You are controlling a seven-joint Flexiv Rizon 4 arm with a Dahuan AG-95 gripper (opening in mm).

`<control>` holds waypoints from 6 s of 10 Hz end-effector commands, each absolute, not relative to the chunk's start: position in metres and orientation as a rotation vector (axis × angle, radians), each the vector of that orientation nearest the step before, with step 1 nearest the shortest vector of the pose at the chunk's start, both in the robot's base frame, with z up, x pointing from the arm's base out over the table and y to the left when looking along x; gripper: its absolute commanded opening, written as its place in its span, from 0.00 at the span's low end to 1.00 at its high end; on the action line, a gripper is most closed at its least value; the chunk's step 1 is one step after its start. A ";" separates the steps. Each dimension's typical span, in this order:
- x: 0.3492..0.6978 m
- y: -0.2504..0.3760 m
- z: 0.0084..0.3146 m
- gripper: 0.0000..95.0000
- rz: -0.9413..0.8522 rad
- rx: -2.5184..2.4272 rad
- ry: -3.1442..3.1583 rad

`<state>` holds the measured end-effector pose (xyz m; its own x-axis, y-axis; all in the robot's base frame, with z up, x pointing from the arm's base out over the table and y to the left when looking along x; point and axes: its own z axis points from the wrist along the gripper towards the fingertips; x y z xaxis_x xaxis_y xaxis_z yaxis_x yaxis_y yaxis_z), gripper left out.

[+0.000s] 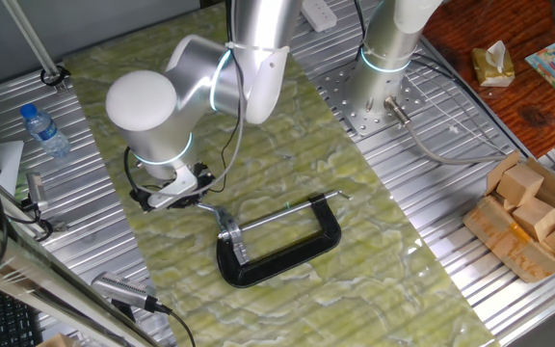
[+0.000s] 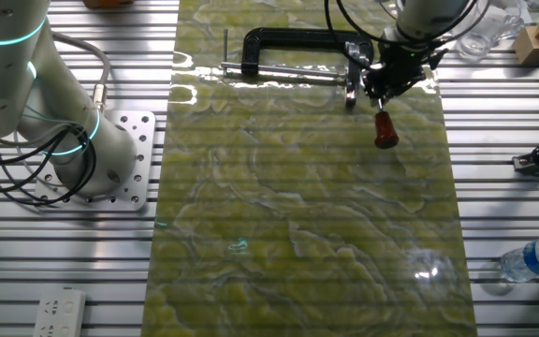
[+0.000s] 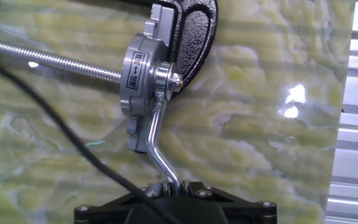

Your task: Pull up the lever

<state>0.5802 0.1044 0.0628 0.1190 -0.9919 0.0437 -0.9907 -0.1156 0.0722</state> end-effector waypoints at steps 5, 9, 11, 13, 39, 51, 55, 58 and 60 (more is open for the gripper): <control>0.581 0.105 0.076 0.00 -0.041 2.247 -2.053; 0.581 0.107 0.083 0.00 -0.052 2.218 -2.075; 0.581 0.107 0.086 0.00 -0.042 2.206 -2.077; 0.581 0.107 0.086 0.00 -0.032 2.208 -2.073; 0.589 0.023 0.164 0.20 -0.089 1.708 -2.578; 0.609 -0.072 0.107 0.00 -0.309 1.718 -2.699; 0.616 -0.037 0.073 0.00 -0.300 1.666 -2.742; 0.600 -0.030 0.051 0.00 -0.296 1.754 -2.695; 0.594 -0.029 0.047 0.00 -0.322 1.896 -2.618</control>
<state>0.5941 -0.0282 0.0479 -0.4388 -0.8871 -0.1430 -0.8981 0.4278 0.1022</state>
